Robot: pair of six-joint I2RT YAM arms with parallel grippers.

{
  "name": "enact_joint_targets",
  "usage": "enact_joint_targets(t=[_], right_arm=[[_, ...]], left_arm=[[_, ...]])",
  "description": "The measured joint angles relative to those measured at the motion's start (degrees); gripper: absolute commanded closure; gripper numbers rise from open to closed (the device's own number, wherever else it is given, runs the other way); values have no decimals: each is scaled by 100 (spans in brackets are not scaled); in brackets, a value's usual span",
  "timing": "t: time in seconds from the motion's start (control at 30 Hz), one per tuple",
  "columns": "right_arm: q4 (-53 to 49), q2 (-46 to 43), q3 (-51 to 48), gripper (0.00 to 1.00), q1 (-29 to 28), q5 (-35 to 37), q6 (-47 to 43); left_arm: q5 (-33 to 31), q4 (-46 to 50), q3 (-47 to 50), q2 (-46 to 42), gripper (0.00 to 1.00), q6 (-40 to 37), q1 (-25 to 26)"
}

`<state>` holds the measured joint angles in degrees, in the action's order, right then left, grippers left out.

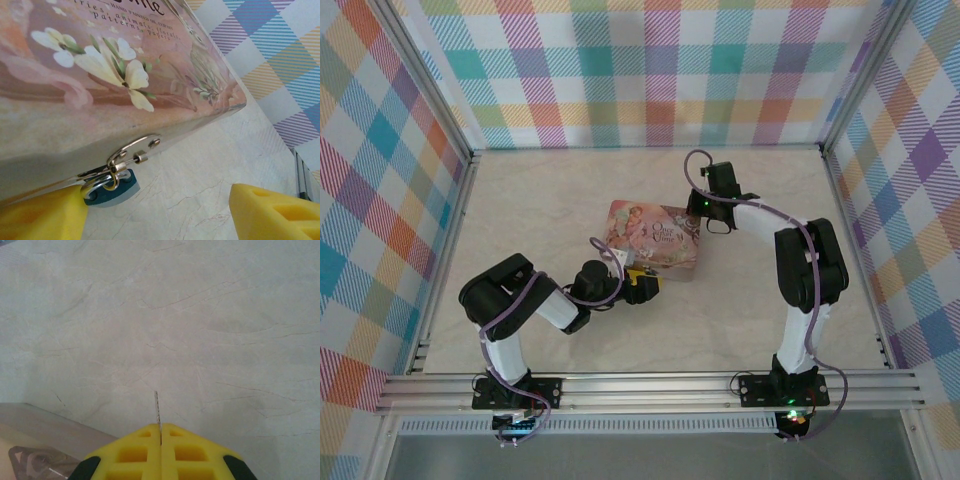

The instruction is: Unlock the padlock with the key

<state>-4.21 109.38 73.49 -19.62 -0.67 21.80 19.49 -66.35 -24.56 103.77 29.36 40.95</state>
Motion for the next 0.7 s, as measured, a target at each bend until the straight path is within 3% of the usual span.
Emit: enact_joint_targets(t=[0.4, 0.7], right_arm=[[-503, -621, -120, 100, 293, 74, -2], [-599, -949, -822, 100, 413, 365, 20]], left_arm=[[-26, -2, -2, 0, 22, -2, 0], [-63, -15, -17, 28, 19, -7, 0]])
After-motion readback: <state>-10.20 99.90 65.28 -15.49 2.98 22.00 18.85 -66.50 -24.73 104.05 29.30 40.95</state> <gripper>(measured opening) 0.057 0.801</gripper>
